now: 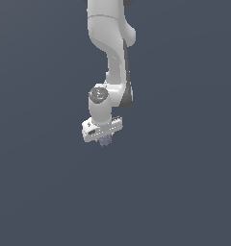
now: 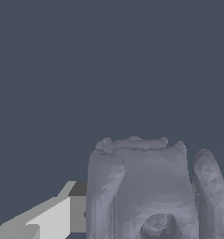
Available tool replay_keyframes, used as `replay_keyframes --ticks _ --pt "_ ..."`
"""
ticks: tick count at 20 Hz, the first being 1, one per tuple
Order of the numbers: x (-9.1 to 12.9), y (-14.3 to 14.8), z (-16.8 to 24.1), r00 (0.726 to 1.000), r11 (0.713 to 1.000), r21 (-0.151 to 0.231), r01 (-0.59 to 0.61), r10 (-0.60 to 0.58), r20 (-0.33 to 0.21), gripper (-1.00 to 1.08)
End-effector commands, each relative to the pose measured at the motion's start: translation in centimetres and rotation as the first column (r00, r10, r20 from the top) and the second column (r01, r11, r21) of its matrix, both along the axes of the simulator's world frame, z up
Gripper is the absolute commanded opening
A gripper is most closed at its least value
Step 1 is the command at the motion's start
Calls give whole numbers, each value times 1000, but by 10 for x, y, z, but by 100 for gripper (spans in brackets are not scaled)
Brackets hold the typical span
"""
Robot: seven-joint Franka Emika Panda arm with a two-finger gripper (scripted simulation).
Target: Pick up the object and move it to a goal position.
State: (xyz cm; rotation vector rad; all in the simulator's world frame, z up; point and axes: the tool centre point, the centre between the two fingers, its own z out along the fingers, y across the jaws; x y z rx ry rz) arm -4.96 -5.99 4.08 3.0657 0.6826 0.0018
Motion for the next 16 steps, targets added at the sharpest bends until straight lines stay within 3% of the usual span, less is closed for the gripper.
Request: replay_keyframes --ticks 1,9,16 --pt "0 1 -1 1000 1000 0 -1 1 -1 -100" --pt "6 2 4 1000 1000 -5 8 -8 18 -100" --pt "30 9 25 994 999 -28 46 -43 101 -100"
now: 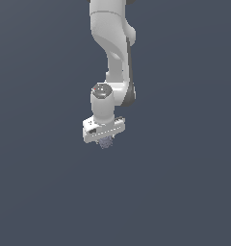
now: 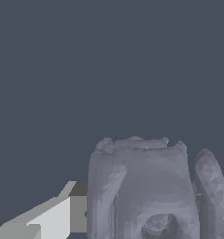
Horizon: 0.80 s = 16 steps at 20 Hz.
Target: Pick up the object and move it to a goal position.
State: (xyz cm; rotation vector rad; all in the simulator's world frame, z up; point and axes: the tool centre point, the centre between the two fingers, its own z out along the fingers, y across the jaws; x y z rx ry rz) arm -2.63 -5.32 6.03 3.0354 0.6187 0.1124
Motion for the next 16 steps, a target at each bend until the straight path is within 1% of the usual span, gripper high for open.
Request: replay_keyframes --ticks 1,5,8,16 --pt "11 4 10 999 1000 -11 16 -16 38 -100" --pt "31 10 31 993 998 -31 50 -47 112 -100" --pt "46 15 49 982 996 -46 80 -71 174 -100" --pt "81 27 99 937 984 -77 158 -125 327 -100"
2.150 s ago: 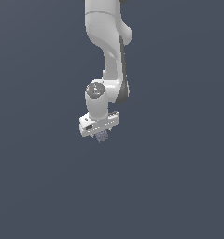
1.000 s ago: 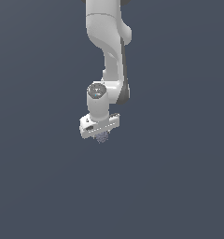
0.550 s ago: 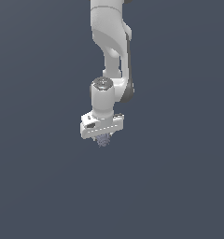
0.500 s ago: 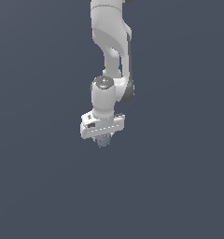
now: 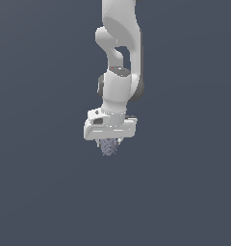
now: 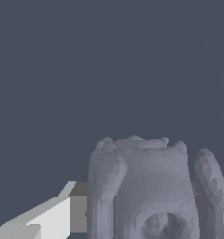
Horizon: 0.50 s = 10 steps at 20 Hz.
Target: Pick up the object and move it to a goal position.
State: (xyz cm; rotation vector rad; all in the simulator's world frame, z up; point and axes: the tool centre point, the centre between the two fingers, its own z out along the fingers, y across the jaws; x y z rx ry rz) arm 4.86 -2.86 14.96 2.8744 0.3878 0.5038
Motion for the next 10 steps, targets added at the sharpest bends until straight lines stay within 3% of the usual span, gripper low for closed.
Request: replay_keyframes --ticks 1,10 --pt "9 4 15 999 1000 -14 21 -20 46 -100" --pt "35 15 67 978 994 -54 92 -80 193 -100"
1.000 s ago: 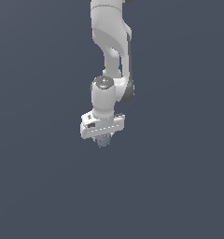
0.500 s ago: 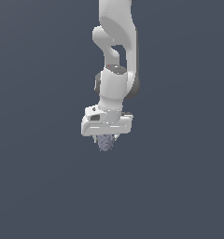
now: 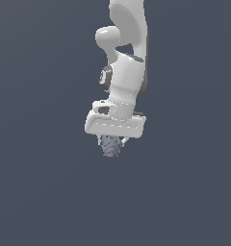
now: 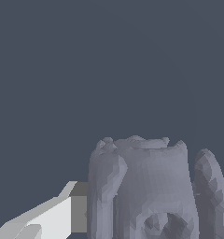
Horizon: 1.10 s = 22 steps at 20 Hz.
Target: Pick up the object and move it to a goal position.
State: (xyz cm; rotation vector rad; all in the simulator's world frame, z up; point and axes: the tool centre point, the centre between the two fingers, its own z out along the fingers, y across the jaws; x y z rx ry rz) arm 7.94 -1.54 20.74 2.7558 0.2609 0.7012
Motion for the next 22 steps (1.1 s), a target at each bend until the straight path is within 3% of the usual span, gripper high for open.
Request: replay_keyframes --ticks 1,12,22 --pt "6 3 14 999 1000 -13 18 -18 40 -100" --pt "25 17 74 976 993 -60 98 -84 202 -100" --pt "35 32 130 929 980 -91 175 -134 345 -100"
